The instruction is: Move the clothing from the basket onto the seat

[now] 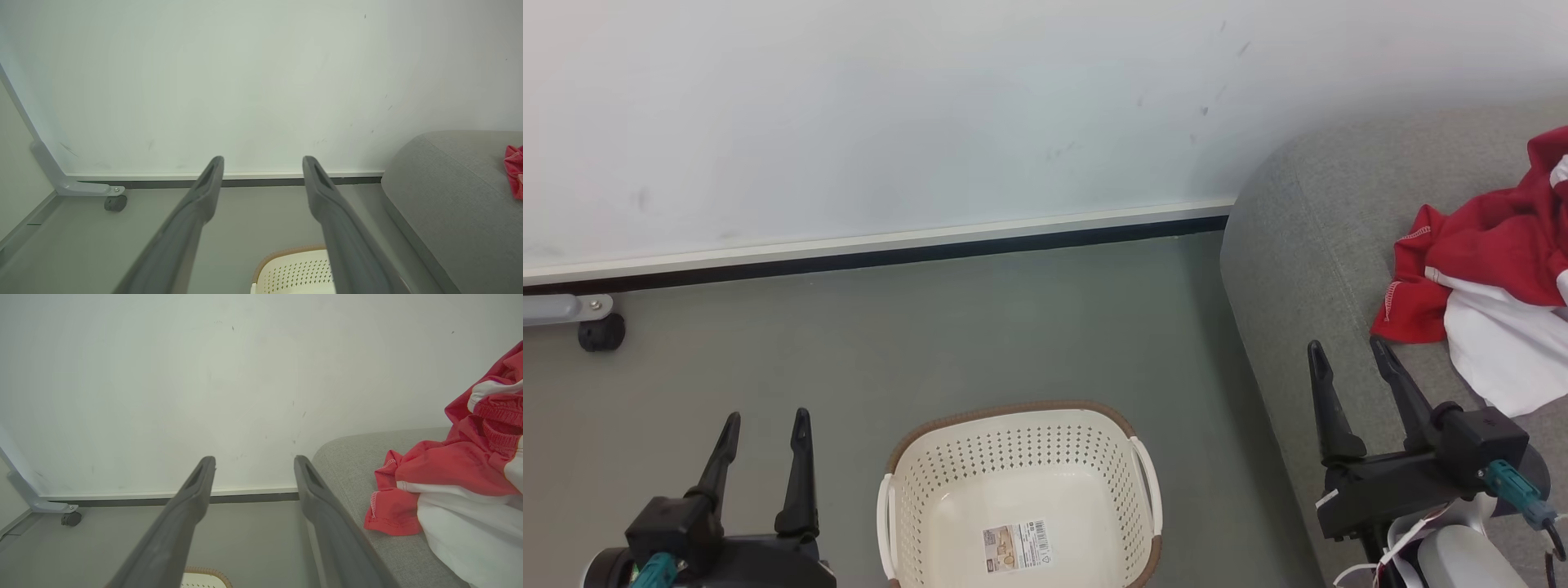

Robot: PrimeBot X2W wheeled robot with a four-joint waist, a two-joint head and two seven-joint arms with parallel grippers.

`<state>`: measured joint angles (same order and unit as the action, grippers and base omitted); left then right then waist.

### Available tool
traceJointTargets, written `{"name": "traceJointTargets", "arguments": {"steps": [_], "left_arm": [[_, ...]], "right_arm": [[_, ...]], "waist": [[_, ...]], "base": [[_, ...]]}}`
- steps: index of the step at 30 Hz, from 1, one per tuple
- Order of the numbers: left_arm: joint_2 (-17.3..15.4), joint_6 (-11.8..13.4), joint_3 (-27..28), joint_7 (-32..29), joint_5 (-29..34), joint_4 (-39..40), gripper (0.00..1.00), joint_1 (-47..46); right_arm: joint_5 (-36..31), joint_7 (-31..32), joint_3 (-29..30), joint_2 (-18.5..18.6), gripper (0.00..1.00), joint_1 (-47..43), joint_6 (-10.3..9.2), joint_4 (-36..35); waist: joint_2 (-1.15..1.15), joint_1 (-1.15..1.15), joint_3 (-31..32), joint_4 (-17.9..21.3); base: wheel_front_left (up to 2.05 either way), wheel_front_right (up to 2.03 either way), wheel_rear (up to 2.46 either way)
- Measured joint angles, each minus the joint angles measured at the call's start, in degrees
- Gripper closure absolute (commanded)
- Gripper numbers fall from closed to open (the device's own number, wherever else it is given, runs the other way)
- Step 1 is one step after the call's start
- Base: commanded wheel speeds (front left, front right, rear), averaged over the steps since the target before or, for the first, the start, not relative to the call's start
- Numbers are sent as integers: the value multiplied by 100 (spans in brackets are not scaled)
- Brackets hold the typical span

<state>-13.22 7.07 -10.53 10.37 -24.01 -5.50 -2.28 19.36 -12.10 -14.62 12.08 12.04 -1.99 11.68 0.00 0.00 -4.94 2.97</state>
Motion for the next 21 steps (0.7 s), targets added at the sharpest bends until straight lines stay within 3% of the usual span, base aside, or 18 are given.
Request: {"name": "traceJointTargets", "arguments": {"steps": [21], "left_arm": [[167,5,188,-26,243,1,0,44]], "right_arm": [[0,222,11,52,0,-104,-54,-288]], "waist": [[0,0,-5,-36]], "base": [[0,0,0]]}}
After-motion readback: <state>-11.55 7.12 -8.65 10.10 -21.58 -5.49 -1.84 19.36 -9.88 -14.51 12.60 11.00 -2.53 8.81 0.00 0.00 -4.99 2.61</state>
